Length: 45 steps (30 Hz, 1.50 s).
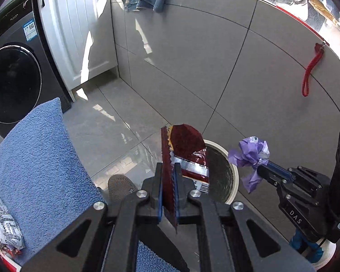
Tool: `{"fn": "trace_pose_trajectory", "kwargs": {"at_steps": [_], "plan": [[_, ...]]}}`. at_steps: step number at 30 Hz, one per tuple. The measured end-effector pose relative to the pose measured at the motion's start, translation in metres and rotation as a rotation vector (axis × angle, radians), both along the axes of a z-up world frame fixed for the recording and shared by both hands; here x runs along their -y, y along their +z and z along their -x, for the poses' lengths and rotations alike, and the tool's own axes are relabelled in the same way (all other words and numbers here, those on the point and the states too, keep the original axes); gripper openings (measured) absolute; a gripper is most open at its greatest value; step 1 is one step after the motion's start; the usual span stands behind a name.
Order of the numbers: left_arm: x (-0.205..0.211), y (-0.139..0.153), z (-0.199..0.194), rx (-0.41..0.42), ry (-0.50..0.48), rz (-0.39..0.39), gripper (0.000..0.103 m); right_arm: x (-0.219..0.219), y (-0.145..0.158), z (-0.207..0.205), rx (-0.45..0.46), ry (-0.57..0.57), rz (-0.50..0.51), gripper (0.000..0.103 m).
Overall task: Collect trash
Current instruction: 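Carry both wrappers over the trash bin and open both tools to drop them, then move both open tools back over the table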
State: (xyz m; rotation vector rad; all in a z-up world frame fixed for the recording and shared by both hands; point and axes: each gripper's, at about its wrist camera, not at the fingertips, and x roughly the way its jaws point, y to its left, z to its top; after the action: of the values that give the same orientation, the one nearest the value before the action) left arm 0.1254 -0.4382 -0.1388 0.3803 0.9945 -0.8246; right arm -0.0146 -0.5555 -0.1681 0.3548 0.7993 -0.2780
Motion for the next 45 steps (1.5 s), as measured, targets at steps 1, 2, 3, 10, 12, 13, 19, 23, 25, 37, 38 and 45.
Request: {"fn": "trace_pose_trajectory", "kwargs": {"at_steps": [1, 2, 3, 10, 12, 13, 19, 23, 25, 37, 38, 45], "plan": [[0.010, -0.010, -0.003, -0.012, 0.000, -0.010, 0.009, 0.004, -0.010, -0.004, -0.014, -0.008, -0.013, 0.010], [0.018, -0.020, -0.006, -0.018, 0.000, -0.022, 0.009, 0.010, -0.019, -0.009, -0.032, -0.013, -0.024, 0.009], [0.026, -0.030, -0.009, -0.022, 0.000, -0.034, 0.009, 0.014, -0.029, -0.013, -0.047, -0.019, -0.036, 0.009], [0.061, -0.086, -0.022, -0.117, -0.003, -0.082, 0.009, 0.035, -0.080, -0.036, -0.142, -0.061, -0.086, 0.012], [0.067, -0.096, -0.025, -0.145, -0.005, -0.092, 0.015, 0.039, -0.087, -0.039, -0.155, -0.073, -0.094, 0.013], [0.069, -0.101, -0.026, -0.161, -0.009, -0.093, 0.019, 0.040, -0.090, -0.038, -0.162, -0.074, -0.095, 0.013], [0.074, -0.108, -0.025, -0.201, -0.004, -0.082, 0.039, 0.042, -0.098, -0.043, -0.212, -0.077, -0.066, 0.028], [0.065, -0.092, -0.021, -0.185, -0.011, -0.043, 0.039, 0.040, -0.091, -0.037, -0.200, -0.077, -0.057, 0.029], [0.055, -0.076, -0.016, -0.162, -0.014, -0.013, 0.039, 0.036, -0.081, -0.034, -0.179, -0.071, -0.051, 0.029], [-0.080, 0.052, 0.032, 0.112, 0.041, 0.142, 0.039, -0.047, 0.064, 0.007, 0.067, 0.027, 0.113, 0.035], [-0.094, 0.059, 0.036, 0.128, 0.049, 0.147, 0.039, -0.056, 0.075, 0.010, 0.088, 0.036, 0.124, 0.035], [-0.212, 0.096, 0.051, 0.176, 0.138, 0.195, 0.052, -0.125, 0.132, 0.024, 0.209, 0.112, 0.162, 0.042]]}}
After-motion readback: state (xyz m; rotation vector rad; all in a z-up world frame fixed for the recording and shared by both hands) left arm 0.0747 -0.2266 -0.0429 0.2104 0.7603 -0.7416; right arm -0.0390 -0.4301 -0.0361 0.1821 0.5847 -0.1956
